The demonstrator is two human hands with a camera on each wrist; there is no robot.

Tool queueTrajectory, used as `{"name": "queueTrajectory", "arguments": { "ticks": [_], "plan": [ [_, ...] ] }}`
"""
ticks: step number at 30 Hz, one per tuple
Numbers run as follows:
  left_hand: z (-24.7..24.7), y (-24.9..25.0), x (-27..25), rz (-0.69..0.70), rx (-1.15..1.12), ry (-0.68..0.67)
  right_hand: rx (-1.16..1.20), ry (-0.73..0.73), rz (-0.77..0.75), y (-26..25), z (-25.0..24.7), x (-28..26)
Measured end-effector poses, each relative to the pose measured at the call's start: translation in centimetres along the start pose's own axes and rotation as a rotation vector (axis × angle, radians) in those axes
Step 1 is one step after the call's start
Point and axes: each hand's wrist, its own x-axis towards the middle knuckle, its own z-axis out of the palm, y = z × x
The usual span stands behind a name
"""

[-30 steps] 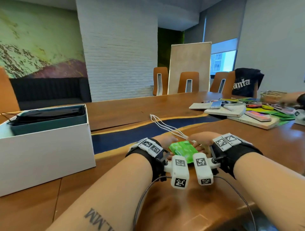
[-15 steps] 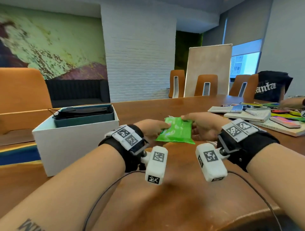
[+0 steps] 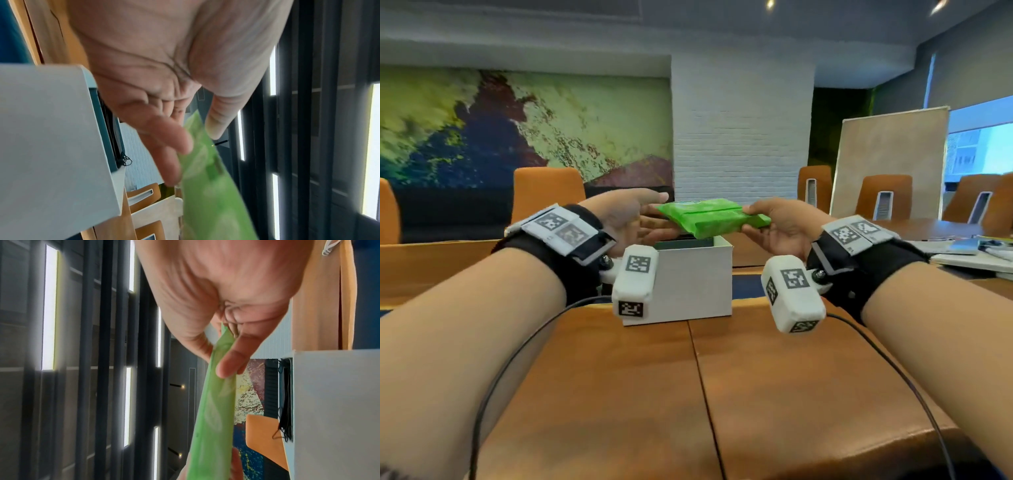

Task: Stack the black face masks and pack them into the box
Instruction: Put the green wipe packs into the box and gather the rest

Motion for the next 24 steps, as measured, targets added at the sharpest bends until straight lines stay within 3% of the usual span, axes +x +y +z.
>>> {"name": "queueTrajectory", "arguments": {
  "ticks": [9, 13, 19, 24],
  "plan": [
    [-1.4, -1.5, 0.2, 0.083, -0.085, 0.161, -0.013, 0.014, -0.034, 1.0, 4.2, 1.0],
    [-2.8, -1.3, 2.9, 0.096, -0.039, 0.238, -0.341, 0.024, -0.024, 1.3, 5.1, 4.1],
    [-5.5, 0.3, 9.8, 0.027, 0.205, 0.309, -0.834, 0.012, -0.089, 1.6, 6.0, 11.5],
    [-6.8, 0.1, 14.8, -0.131, 0.709, 0.243, -1.082, -0.067, 0.171, 2.5, 6.4, 16.2]
  ]
}}
